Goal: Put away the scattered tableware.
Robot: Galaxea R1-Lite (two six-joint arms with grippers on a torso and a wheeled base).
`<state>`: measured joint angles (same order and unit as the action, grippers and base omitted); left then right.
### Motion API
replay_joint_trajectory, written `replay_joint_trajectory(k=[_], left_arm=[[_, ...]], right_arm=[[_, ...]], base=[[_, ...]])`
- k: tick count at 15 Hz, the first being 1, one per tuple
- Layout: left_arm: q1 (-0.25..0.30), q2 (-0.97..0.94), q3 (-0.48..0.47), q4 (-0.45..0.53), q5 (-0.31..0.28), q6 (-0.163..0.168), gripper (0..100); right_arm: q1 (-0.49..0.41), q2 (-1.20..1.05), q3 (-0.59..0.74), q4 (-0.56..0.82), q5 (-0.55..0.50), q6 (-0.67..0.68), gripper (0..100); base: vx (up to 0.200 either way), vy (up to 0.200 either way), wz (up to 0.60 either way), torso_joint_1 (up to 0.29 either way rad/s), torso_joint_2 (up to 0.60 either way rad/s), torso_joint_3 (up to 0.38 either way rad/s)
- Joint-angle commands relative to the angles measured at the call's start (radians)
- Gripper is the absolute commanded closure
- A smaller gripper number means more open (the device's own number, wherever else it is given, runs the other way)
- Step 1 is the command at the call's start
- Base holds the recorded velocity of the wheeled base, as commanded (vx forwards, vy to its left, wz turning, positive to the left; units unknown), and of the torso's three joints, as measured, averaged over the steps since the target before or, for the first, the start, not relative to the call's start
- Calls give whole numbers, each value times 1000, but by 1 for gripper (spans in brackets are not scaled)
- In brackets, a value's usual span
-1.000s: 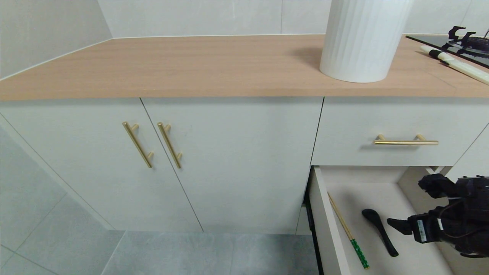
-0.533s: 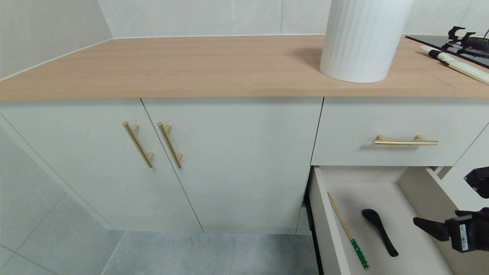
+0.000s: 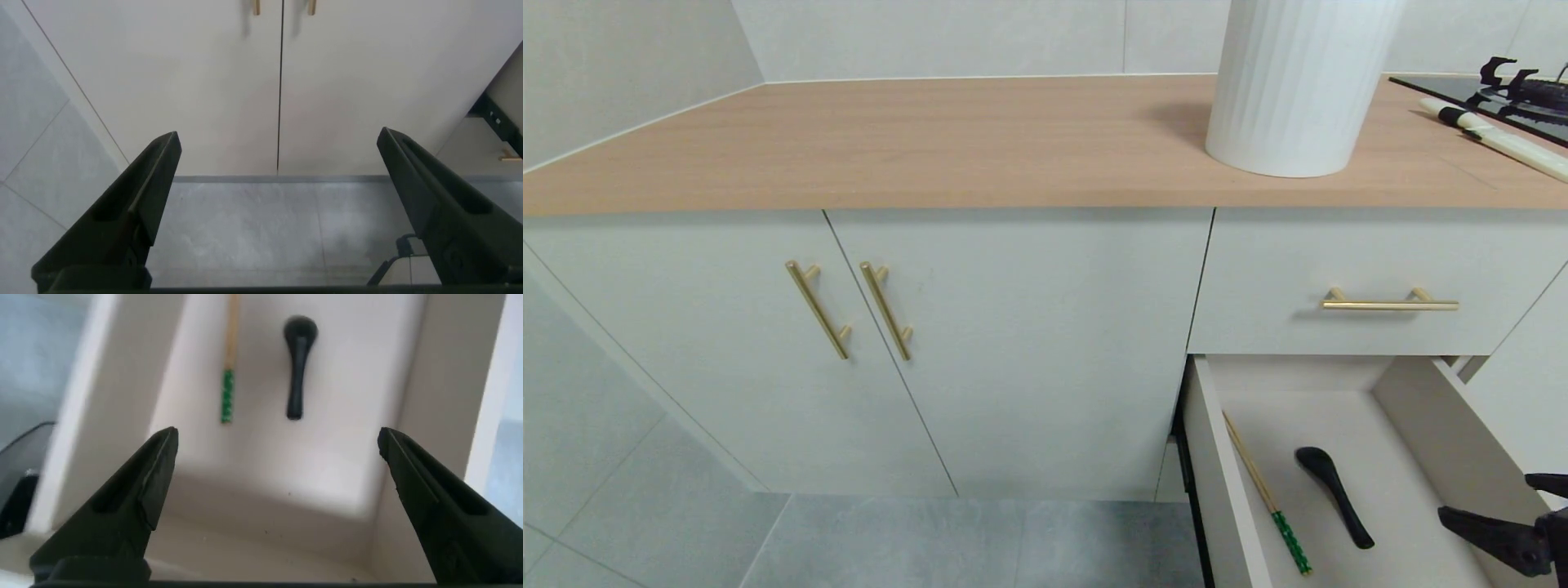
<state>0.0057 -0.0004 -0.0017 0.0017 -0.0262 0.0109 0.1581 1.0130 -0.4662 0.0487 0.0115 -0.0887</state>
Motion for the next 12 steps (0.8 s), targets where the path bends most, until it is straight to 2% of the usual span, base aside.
replay_joint_trajectory(k=[1, 11, 12], left_arm=[[0, 0, 0, 0, 0, 0, 0], [0, 0, 0, 0, 0, 0, 0], [0, 0, 0, 0, 0, 0, 0]], right_arm=[[11, -37, -9, 2, -2, 0, 0], [11, -47, 4, 3, 2, -20, 0], [11, -33, 9, 3, 2, -20, 0]], base=[[-200, 0, 0, 2, -2, 7], [-200, 0, 0, 5, 1, 4], [0, 0, 0, 0, 0, 0]])
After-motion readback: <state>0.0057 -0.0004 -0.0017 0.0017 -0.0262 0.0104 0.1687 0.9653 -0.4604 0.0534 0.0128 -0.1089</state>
